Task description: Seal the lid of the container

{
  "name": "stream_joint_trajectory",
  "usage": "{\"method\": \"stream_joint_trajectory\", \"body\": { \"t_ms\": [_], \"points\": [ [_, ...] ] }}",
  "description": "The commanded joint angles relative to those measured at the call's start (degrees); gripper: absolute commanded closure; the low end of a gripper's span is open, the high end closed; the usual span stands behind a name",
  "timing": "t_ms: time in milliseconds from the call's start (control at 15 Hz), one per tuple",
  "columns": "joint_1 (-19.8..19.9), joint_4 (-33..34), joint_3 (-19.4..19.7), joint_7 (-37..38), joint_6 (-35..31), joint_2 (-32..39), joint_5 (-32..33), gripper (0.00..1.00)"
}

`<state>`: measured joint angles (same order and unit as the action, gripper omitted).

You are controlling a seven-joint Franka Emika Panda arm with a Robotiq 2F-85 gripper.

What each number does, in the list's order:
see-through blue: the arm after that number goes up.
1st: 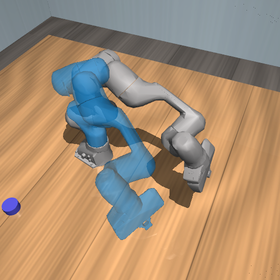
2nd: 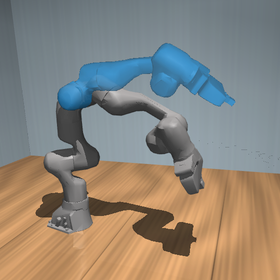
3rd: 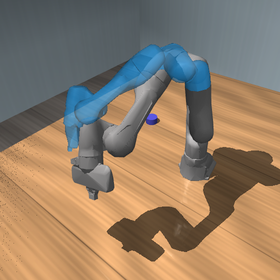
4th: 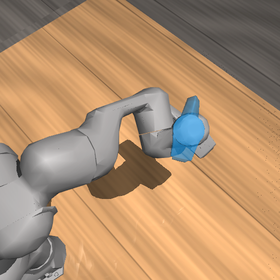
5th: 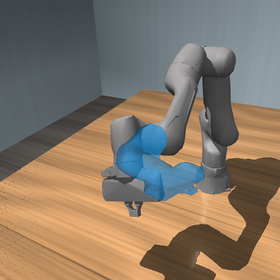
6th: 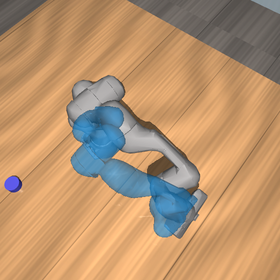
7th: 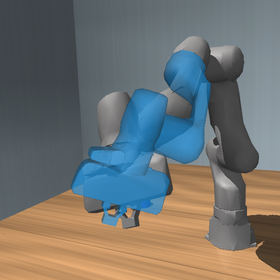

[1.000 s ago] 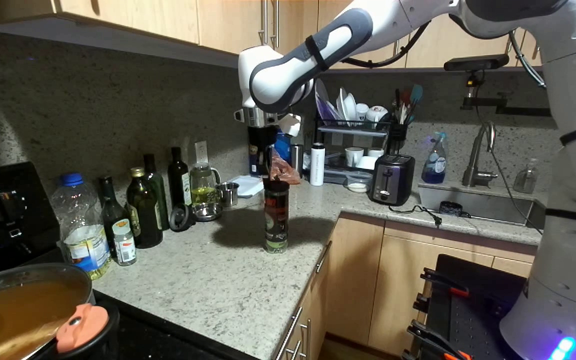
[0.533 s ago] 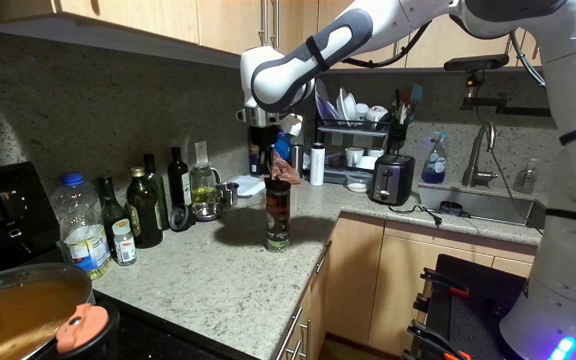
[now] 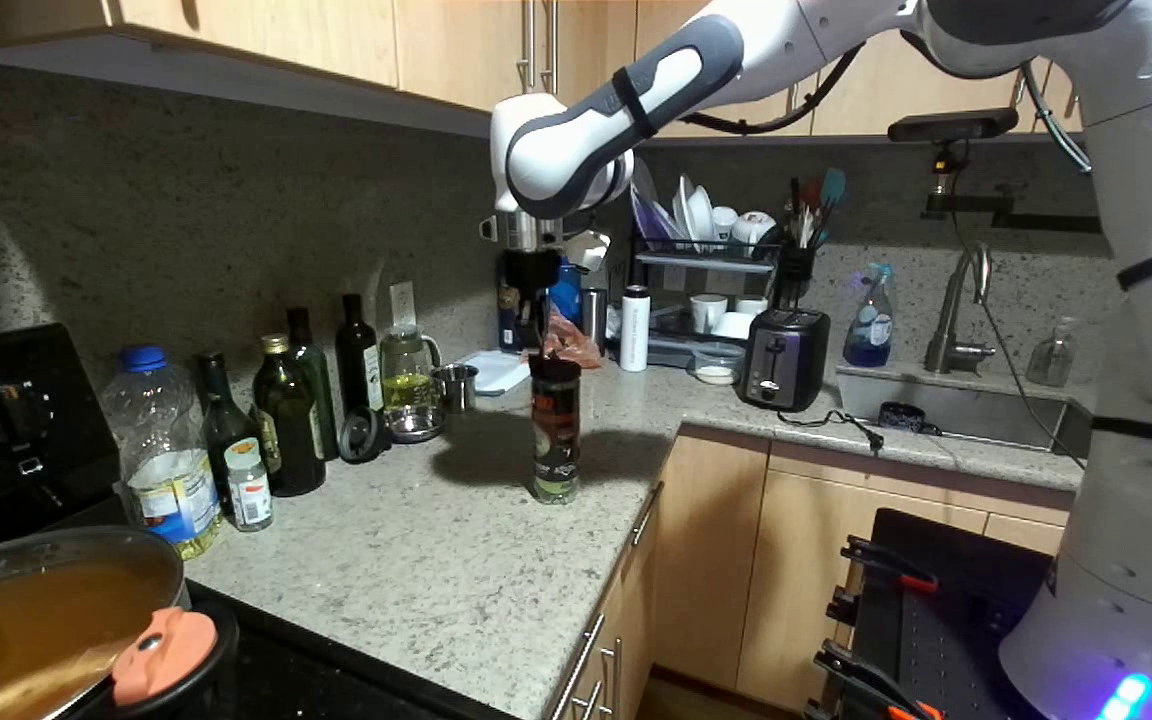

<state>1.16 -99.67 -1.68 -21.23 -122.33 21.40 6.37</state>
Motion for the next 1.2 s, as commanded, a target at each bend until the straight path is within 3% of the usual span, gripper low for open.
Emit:
{"method": "stream_joint_trajectory", "body": {
  "t_ms": [0,1133],
  "points": [
    [1.12,-1.30,-0.34,-0.61,-2.43,0.62,-1.62,1.00],
    [1.53,-6.57,0.20,1.02,-5.78,-2.46,-1.00,1.00]
  ]
}}
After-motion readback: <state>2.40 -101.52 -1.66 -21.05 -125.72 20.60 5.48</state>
